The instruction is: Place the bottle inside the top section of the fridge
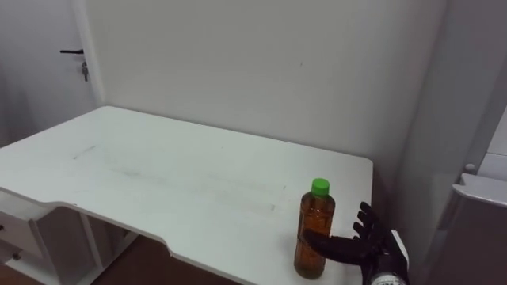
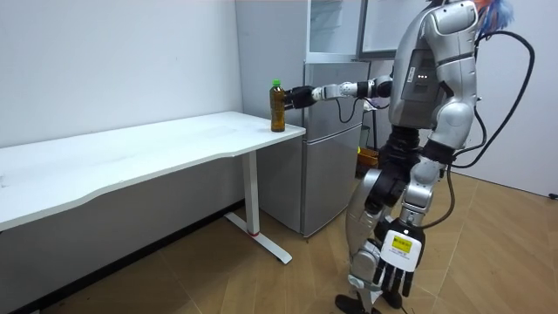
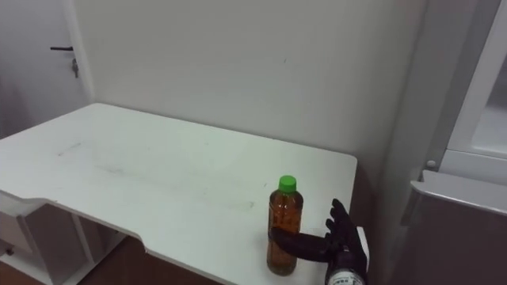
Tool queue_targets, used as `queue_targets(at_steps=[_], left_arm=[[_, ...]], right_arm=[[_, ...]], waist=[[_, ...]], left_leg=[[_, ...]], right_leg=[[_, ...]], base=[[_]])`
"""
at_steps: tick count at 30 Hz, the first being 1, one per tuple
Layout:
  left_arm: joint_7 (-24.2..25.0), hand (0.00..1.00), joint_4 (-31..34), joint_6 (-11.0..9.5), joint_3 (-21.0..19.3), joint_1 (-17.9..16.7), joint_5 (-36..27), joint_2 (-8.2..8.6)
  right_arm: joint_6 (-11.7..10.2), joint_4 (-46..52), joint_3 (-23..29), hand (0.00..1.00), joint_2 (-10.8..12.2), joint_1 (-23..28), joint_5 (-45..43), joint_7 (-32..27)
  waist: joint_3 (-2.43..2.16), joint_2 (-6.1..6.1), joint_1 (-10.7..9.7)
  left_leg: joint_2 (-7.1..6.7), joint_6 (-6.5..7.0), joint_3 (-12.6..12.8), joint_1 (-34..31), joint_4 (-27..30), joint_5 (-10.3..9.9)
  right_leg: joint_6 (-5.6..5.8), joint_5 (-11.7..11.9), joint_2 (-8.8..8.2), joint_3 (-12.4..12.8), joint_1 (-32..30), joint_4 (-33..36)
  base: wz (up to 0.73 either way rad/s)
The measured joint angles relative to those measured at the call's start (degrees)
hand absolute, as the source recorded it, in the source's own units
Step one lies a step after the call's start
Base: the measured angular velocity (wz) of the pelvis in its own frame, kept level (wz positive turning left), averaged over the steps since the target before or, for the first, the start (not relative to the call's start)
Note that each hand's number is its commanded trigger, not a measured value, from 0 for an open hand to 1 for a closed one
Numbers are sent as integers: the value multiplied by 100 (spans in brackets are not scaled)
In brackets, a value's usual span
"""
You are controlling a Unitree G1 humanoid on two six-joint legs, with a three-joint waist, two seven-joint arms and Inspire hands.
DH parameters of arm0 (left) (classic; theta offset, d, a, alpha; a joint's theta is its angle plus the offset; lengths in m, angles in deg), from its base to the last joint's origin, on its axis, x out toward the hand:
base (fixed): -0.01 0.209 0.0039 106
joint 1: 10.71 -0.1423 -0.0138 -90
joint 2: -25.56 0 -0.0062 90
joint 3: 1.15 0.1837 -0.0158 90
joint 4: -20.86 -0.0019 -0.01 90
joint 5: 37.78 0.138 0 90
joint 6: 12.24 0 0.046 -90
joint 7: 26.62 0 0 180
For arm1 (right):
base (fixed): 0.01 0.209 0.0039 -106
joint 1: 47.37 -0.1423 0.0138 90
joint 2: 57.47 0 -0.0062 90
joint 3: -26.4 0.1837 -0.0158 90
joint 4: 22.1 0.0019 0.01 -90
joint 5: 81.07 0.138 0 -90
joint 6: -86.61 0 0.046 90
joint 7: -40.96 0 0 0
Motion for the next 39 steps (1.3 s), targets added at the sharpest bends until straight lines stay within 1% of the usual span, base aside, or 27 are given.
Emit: queue_targets(at_steps=[2,5,6,9,15,21,22,25,32,39], left_arm=[[53,0,2,7,-66,-2,-4,-5],[76,0,0,11,-88,2,-22,-5],[77,0,0,12,-89,4,-68,-6],[90,0,-5,27,-89,4,-157,-7],[105,0,-36,57,-93,-21,-214,-3],[199,0,-30,52,-93,-21,-214,-15],[199,0,-31,53,-93,-21,-212,-16],[199,0,-17,54,-92,-22,-213,-17],[198,0,-8,59,-90,-37,-214,-20],[187,0,30,62,-90,-55,-219,-20]], right_arm=[[0,86,-1,0,1,-53,-13,0],[0,99,-1,0,1,-105,-12,-32],[0,99,-1,0,0,-126,-12,-39],[1,98,-5,0,-1,-234,-13,-37],[1,100,-10,0,-1,-392,-11,36],[1,100,-11,0,-2,-471,-15,40],[1,101,-11,0,-1,-485,-15,41],[1,101,-14,0,-1,-486,-15,42],[1,100,-30,0,-1,-485,-13,44],[1,100,-34,0,-3,-485,-16,39]], waist=[[1,-51,11],[-23,-100,82],[-18,-105,91],[-14,-99,117],[18,-47,184],[8,-56,182],[-3,-65,184],[-9,-60,185],[-5,-34,190],[-4,-21,141]], left_leg=[[-7,14,2,2,14,12],[-23,27,1,5,10,4],[-23,28,-3,3,10,3],[-60,39,-104,11,8,-6],[-84,52,-151,6,-3,-10],[-99,60,-181,-22,-4,-6],[-99,60,-183,-20,-4,-6],[-104,61,-206,-13,-3,-5],[-109,58,-249,21,1,-2],[-109,59,-254,16,22,4]], right_leg=[[17,-14,-6,-8,3,-5],[36,-21,-18,-23,38,7],[40,-13,-16,-48,68,9],[54,-13,-37,-134,100,11],[64,-11,-59,-147,64,99],[68,-13,-56,-152,37,97],[68,-12,-57,-157,40,96],[69,-12,-58,-191,64,96],[70,-11,-59,-287,134,94],[70,-11,-74,-291,87,98]], base=[[6],[2],[4],[12],[3],[1],[0],[3],[3],[0]])
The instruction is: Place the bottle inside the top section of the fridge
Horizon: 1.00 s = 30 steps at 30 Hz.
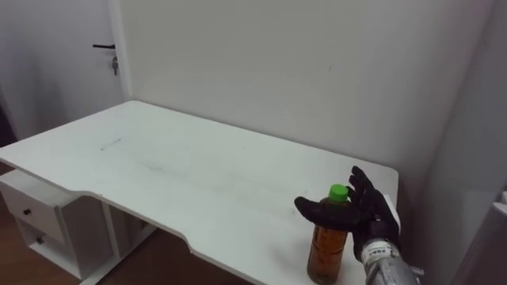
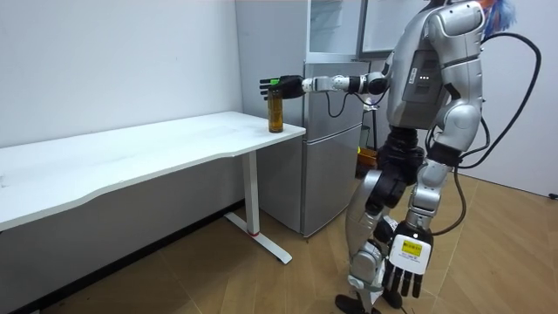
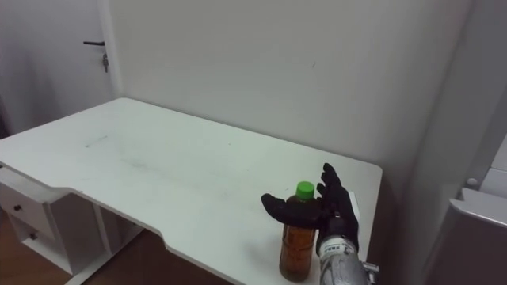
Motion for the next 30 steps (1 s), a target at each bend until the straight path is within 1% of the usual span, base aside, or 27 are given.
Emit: queue_targets(at_steps=[3,5,7,9,13,14,15,16,18,20,21,22,23,25,26,28,30], left_arm=[[0,0,111,-10,0,-8,-5,6],[0,0,119,-41,2,-7,-7,28],[0,0,115,-65,1,-7,-101,23],[1,0,93,-91,1,-7,-135,21],[3,0,-74,-119,6,10,-540,1],[7,0,-106,-125,18,23,-633,-11],[11,0,-108,-128,21,26,-690,-21],[11,0,-120,-153,16,61,-786,-36],[10,0,-125,-212,13,102,-901,-44],[3,0,-161,-258,13,191,-1027,-75],[2,0,-203,-263,13,242,-1083,-91],[1,0,-300,-282,15,351,-1142,-106],[-4,0,-368,-298,17,462,-1185,-125],[-13,0,-428,-322,79,583,-1246,-190],[-32,0,-494,-357,146,637,-1301,-227],[-105,0,-525,-428,243,665,-1348,-258],[-136,0,-526,-461,288,689,-1347,-269]], right_arm=[[0,-3,1,0,0,6,-69,-1],[0,-8,11,0,-5,12,-246,2],[0,-32,13,0,-12,25,-440,-8],[0,-32,15,0,-27,47,-484,-24],[0,-51,18,0,-40,151,-497,-25],[0,-87,19,0,-51,151,-493,-17],[0,-116,19,0,-66,151,-487,-11],[0,-179,20,0,-138,144,-471,-3],[0,-390,43,0,-210,56,-487,-6],[1,-736,112,0,-282,-102,-585,-5],[6,-798,164,0,-296,-143,-604,-8],[8,-868,292,0,-312,-248,-623,-22],[8,-908,334,0,-385,-376,-624,-60],[7,-965,345,0,-518,-529,-631,-85],[2,-1065,345,0,-541,-652,-646,-124],[-17,-1237,346,0,-557,-811,-650,-190],[-69,-1269,345,0,-612,-849,-650,-208]], waist=[[-2,17,-14],[-8,59,-27],[-15,71,-51],[0,92,-64],[0,94,-55],[7,94,-59],[5,93,-57],[-10,59,-25],[18,51,-14],[55,21,-11],[49,3,-4],[54,-12,12],[64,-35,-8],[82,-61,6],[89,-70,11],[92,-74,8],[96,-79,16]], left_leg=[[0,1,-4,-1,6,-1],[0,3,-31,-22,22,-3],[-4,8,-65,-93,76,-9],[-15,10,-108,-118,113,-8],[-22,15,-163,-213,181,-9],[-22,21,-164,-271,195,0],[-25,23,-167,-312,201,6],[-30,24,-173,-406,210,26],[-51,42,-197,-525,300,36],[-78,62,-197,-732,403,46],[-86,59,-197,-817,429,47],[-89,63,-198,-997,508,52],[-99,76,-198,-1151,533,94],[-112,98,-197,-1284,545,148],[-116,121,-193,-1316,550,170],[-120,115,-193,-1326,550,172],[-126,111,-194,-1334,551,171]], right_leg=[[0,0,0,6,-7,15],[0,0,-1,4,-39,97],[0,0,2,-1,-37,115],[0,0,3,-3,-47,124],[18,-12,-66,11,-188,275],[21,-14,-80,5,-232,328],[24,-17,-88,4,-292,355],[29,-22,-106,-15,-368,430],[29,-35,-146,-47,-470,486],[21,-70,-200,-8,-730,628],[14,-75,-201,14,-809,633],[9,-77,-202,40,-967,671],[2,-76,-213,55,-1150,765],[-13,-65,-257,93,-1313,806],[-24,-57,-263,108,-1353,806],[-31,-44,-266,119,-1365,803],[-31,-42,-273,116,-1373,807]], base=[[0],[2],[9],[13],[8],[0],[4],[10],[9],[0],[0],[0],[0],[0],[0],[0],[0]])
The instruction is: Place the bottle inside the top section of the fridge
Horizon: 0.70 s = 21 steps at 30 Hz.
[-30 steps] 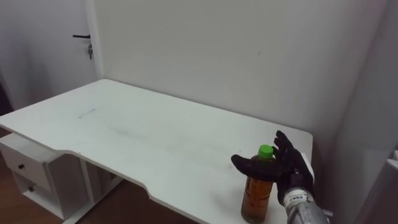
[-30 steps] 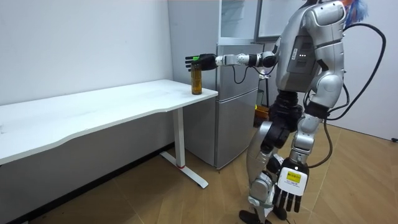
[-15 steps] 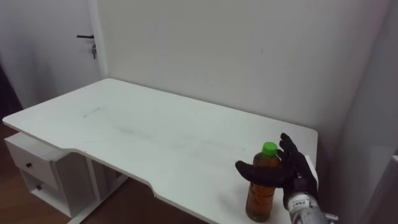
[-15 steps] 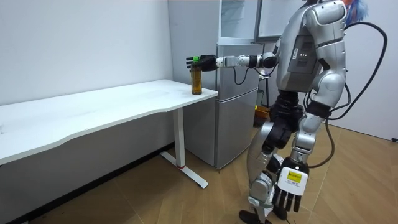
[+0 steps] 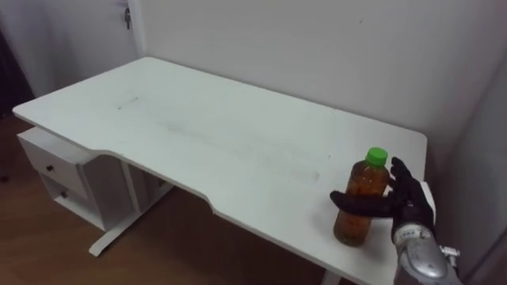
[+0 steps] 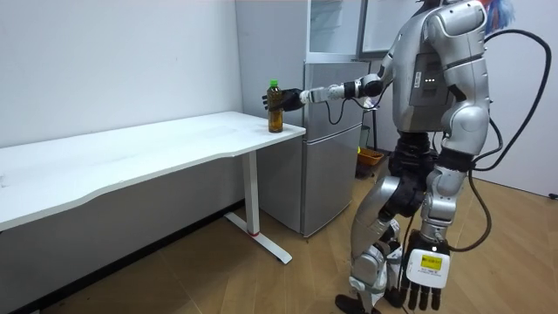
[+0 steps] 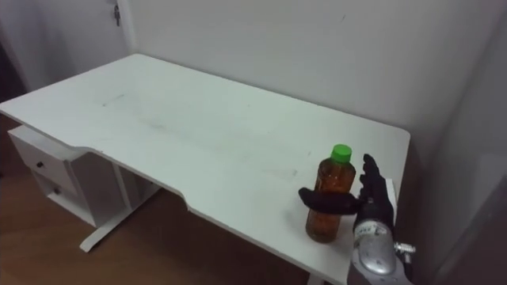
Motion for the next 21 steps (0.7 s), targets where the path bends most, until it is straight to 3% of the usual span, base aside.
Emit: queue_targets(at_steps=[13,21], left_arm=[[-28,0,181,-2,216,20,-35,-6],[-98,0,123,11,410,12,-529,-22]], right_arm=[[-50,-23,8,0,-49,-63,5,26],[-49,-23,4,0,-67,-137,13,42]], waist=[[-3,13,12],[9,42,24]], left_leg=[[-1,-9,-1,-95,17,24],[-2,-16,1,-91,16,33]], right_leg=[[-3,0,-27,13,-123,119],[-4,-13,-57,26,-166,198]], base=[[0],[0]])
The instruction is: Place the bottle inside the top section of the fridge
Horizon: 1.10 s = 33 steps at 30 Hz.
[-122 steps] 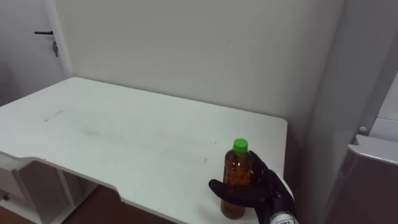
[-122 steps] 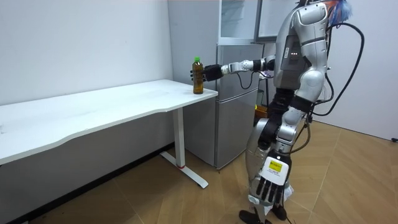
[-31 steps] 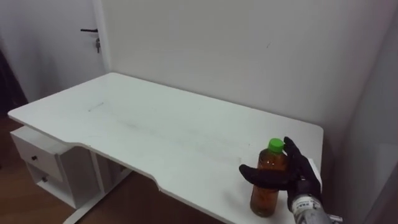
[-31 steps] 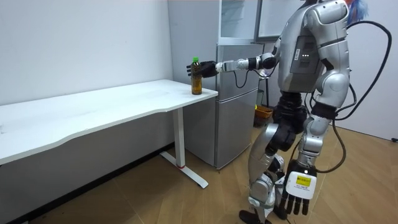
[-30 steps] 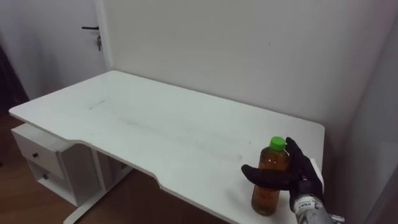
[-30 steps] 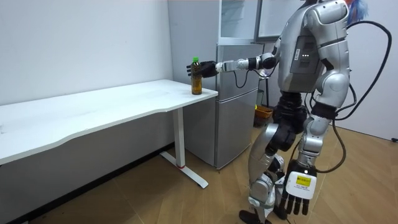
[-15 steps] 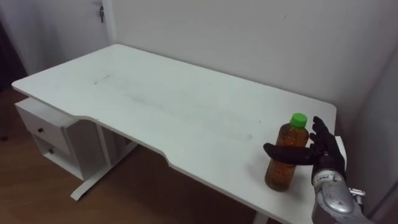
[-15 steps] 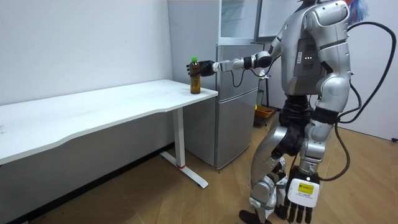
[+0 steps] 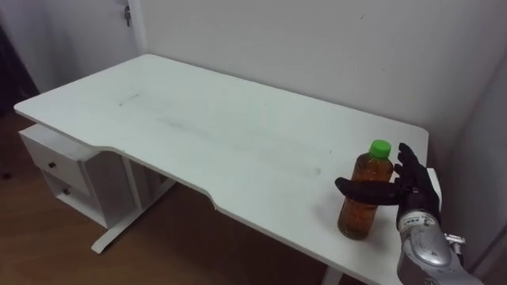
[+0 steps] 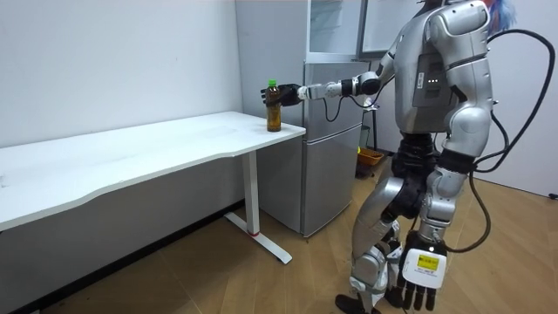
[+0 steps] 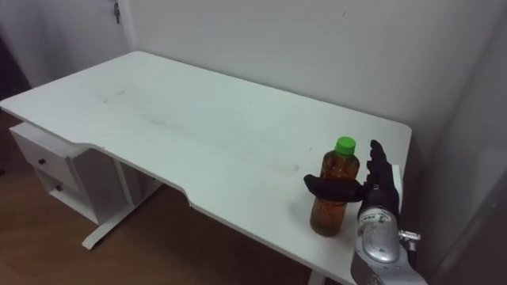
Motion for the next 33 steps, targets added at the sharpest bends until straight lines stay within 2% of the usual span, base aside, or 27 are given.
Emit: queue_targets(at_steps=[5,6,7,12,33], left_arm=[[-65,0,-9,-2,52,-11,-37,-9],[-65,0,-9,-2,87,-11,-37,-15],[-61,0,-9,-2,102,-12,-37,-15],[-58,0,-4,0,90,-24,-35,-26],[-112,0,-80,3,91,-97,-155,-106]], right_arm=[[1,-12,-86,0,-94,0,1,57],[0,-34,-105,7,-112,0,1,85],[1,-108,-107,100,-129,0,1,138],[1,-265,-116,100,-130,0,20,227],[4,-548,-351,100,-139,1,249,545]], waist=[[2,2,37],[2,2,46],[3,1,66],[20,7,120],[10,0,126]], left_leg=[[0,0,0,8,0,1],[0,0,0,16,0,1],[0,3,-1,37,-1,-2],[-1,37,-3,142,-2,-28],[1,14,14,243,31,-12]], right_leg=[[-2,0,1,2,9,4],[-2,0,1,3,17,3],[-1,0,1,1,39,1],[0,-1,6,-4,166,-13],[-36,-54,26,-157,371,-222]], base=[[0],[0],[0],[0],[0]])
